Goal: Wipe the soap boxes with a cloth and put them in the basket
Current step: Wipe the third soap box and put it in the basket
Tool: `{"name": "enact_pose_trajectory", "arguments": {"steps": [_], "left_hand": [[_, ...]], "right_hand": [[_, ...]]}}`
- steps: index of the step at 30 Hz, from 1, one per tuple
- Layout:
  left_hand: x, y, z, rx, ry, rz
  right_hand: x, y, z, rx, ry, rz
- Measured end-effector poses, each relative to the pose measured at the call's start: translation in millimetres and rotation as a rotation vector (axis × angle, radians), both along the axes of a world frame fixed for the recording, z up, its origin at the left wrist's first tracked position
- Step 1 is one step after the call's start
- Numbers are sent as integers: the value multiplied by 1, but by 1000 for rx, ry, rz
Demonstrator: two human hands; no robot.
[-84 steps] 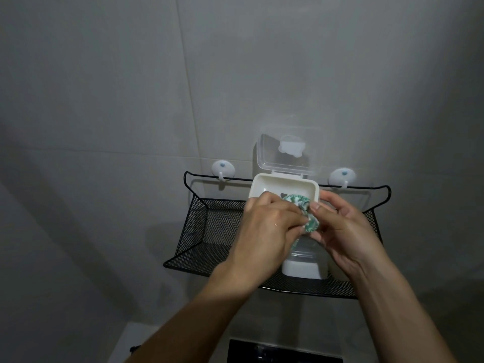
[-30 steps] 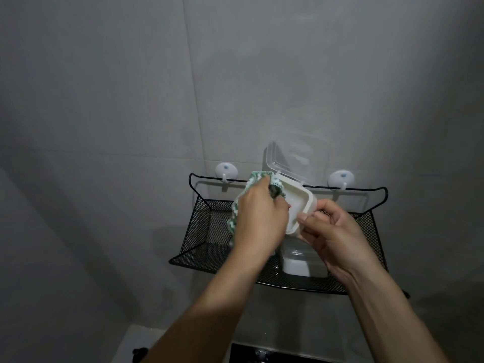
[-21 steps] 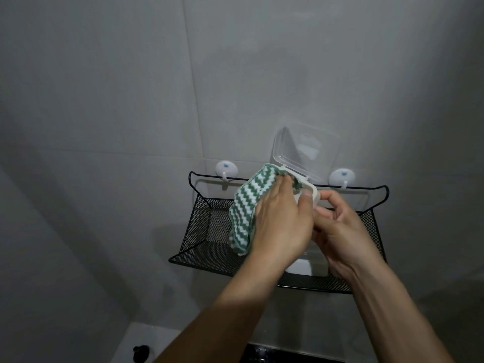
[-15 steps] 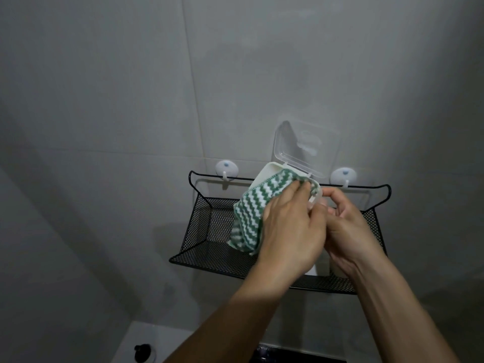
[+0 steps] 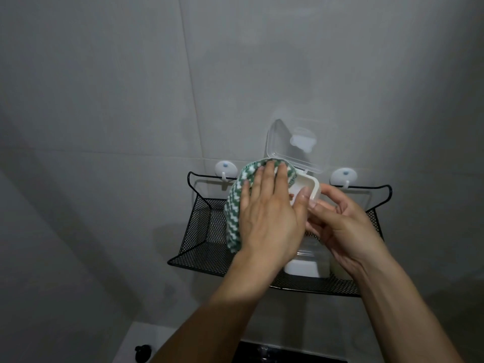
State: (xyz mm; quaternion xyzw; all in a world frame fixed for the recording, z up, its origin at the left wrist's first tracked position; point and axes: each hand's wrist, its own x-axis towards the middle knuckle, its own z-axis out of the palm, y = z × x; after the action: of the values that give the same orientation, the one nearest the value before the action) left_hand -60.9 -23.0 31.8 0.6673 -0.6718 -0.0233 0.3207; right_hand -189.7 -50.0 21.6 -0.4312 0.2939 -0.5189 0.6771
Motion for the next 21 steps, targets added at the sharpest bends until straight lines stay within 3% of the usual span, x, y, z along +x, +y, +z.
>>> {"name": "enact_pose_trajectory", "arguments": {"steps": [3,15,21], "left_hand": [[0,0,0,-12,-4,-56],[-31,22,-4,61,258,-211],[-17,24,-2,-13,216,-241]], "right_hand": [[-1,-2,-2,14,4,-1],[-2,-8,-9,28,-26,20],[-7,-8,-5,86,-100,-49]]}}
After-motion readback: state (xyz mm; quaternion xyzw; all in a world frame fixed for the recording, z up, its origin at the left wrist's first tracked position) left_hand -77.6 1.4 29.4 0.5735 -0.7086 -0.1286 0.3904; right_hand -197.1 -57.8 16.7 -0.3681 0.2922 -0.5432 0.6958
